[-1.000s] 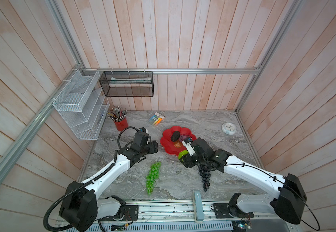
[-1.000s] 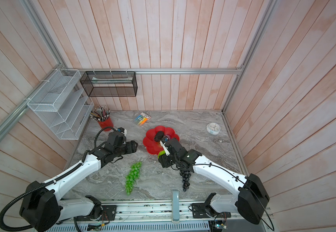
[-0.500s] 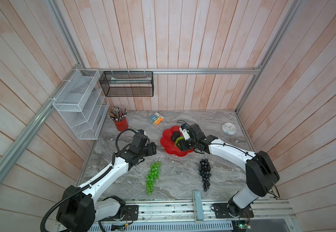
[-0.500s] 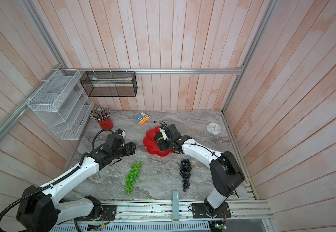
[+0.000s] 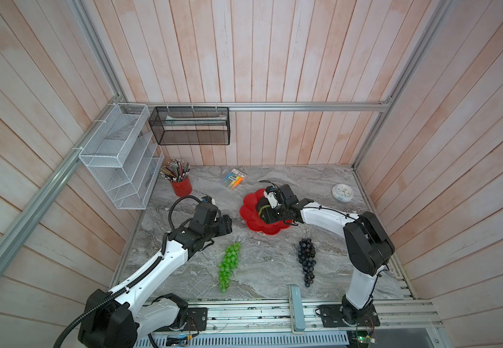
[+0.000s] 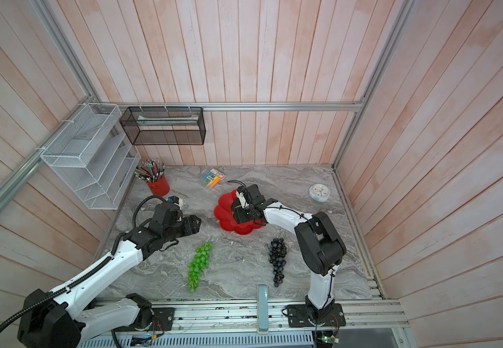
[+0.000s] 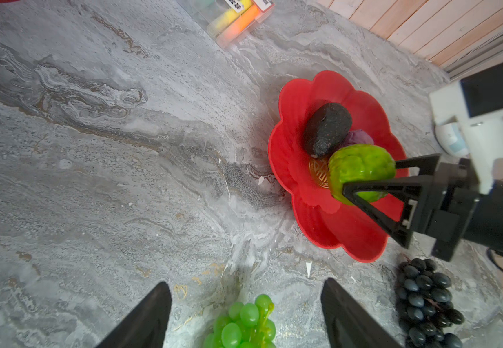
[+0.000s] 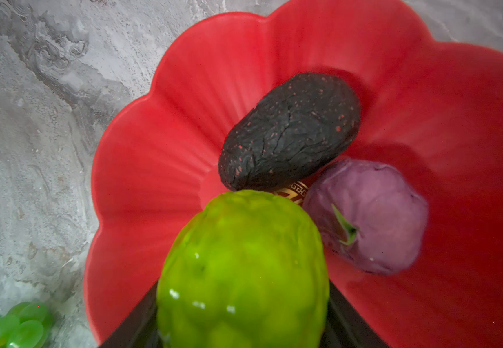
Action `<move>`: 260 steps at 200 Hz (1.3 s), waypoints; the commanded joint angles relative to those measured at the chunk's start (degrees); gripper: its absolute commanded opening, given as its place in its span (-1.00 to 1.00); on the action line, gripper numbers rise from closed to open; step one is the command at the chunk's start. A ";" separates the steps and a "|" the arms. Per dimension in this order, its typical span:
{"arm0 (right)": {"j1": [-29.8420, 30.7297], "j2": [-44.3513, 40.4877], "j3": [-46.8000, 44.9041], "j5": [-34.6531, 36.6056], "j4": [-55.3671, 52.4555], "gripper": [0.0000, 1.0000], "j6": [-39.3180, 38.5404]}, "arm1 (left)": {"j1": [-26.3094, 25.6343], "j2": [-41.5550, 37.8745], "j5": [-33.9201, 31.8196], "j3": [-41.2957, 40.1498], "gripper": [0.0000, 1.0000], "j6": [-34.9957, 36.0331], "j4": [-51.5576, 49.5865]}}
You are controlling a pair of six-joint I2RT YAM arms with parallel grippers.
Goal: Arrange fruit in a fruit bowl
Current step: Place the fruit in the fruit bowl.
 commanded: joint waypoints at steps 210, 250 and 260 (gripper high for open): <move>1.50 -10.22 3.80 4.85 -5.71 0.71 -3.55 | 1.03 8.22 17.38 5.64 0.33 5.40 -12.97; 1.66 -16.59 -3.78 5.66 -0.09 0.69 -0.97 | 0.87 13.51 20.30 7.75 0.16 8.48 -13.35; 1.71 -17.77 -6.11 5.54 2.08 0.69 -0.26 | 0.77 15.27 20.32 8.95 0.14 9.41 -14.44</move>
